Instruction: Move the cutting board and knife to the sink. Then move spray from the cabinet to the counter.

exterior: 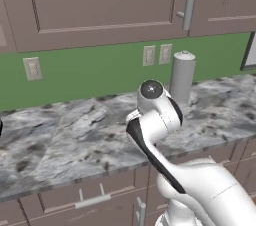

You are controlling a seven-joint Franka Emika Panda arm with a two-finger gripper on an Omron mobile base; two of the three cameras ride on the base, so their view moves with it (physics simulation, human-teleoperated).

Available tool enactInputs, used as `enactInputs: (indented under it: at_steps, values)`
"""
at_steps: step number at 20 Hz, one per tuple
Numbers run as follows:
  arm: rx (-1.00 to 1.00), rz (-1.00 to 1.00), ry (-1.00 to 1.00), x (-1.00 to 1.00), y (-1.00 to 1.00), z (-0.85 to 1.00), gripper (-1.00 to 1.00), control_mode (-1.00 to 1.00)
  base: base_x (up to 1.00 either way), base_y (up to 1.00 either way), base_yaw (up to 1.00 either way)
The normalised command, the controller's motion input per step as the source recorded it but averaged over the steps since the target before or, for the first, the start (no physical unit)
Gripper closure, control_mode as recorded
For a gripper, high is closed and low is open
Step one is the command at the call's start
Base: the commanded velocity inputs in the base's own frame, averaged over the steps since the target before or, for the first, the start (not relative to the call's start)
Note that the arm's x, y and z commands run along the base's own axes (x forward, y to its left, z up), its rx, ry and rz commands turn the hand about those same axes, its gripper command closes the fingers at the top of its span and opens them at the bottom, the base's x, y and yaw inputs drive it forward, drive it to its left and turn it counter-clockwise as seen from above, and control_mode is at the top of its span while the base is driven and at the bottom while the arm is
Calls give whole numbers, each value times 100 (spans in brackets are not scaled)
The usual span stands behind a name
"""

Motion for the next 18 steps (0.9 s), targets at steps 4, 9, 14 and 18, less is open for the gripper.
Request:
enactInputs:
  at_steps: [4, 9, 14, 18]
  values:
    - [33, -10, 4, 18, -69, -31, -100, -100, 0, 0, 0]
    - [29, -31, 1, -28, -60, -45, -100, -100, 0, 0, 0]
    - [12, -37, 11, -12, -10, -49, -100, -100, 0, 0, 0]
    - [5, -33, 22, 0, 0, -44, -100, -100, 0, 0, 0]
